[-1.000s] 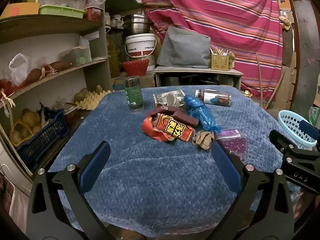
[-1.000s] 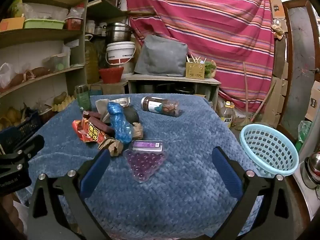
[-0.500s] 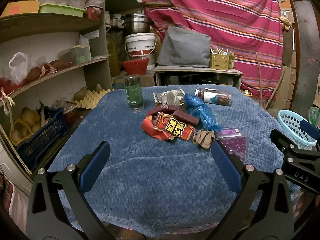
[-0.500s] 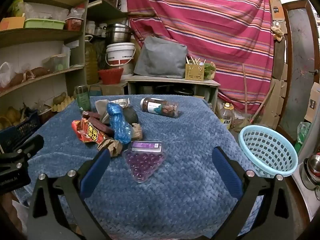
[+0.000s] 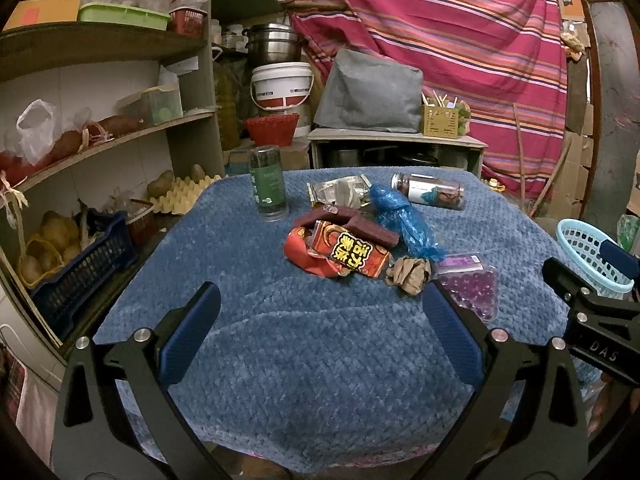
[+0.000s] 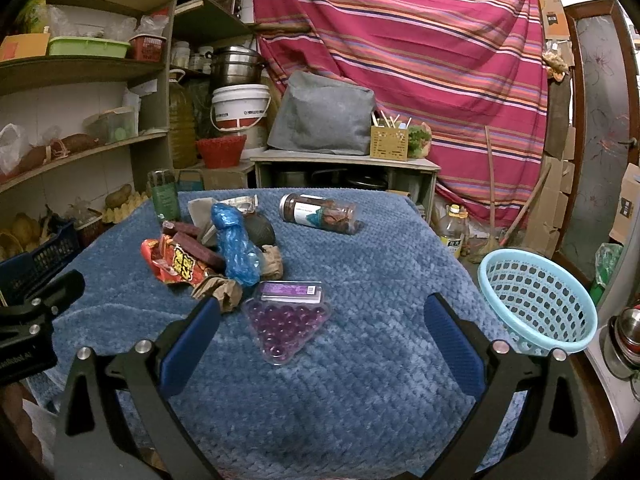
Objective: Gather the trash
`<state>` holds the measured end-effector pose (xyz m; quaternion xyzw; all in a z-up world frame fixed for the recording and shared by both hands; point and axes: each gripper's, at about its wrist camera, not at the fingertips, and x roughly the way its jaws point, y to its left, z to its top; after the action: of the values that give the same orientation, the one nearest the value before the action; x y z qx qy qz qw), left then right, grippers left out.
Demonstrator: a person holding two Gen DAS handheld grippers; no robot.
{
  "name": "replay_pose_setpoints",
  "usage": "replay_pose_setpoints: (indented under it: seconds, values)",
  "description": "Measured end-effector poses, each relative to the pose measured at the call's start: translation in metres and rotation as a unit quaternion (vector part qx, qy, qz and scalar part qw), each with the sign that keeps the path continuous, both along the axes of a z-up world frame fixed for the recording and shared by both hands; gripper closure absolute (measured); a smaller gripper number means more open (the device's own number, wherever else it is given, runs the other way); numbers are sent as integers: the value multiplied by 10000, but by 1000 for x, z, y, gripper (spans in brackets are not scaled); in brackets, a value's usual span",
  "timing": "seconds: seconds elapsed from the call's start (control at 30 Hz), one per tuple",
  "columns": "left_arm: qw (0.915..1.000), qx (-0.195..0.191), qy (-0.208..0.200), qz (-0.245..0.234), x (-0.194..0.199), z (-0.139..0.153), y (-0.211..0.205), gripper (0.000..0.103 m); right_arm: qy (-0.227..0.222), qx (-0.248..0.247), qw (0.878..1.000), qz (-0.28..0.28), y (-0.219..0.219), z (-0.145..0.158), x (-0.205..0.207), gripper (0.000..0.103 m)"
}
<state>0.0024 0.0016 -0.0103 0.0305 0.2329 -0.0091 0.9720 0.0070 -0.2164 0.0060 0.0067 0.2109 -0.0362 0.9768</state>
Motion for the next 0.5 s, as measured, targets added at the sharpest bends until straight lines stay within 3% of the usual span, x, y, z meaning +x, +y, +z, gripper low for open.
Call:
replay_pose_setpoints:
  seconds: [0.5]
  values:
    - [10000, -3, 16, -4, 2, 1, 0, 5, 28, -26, 10000, 8, 3, -6, 5, 4]
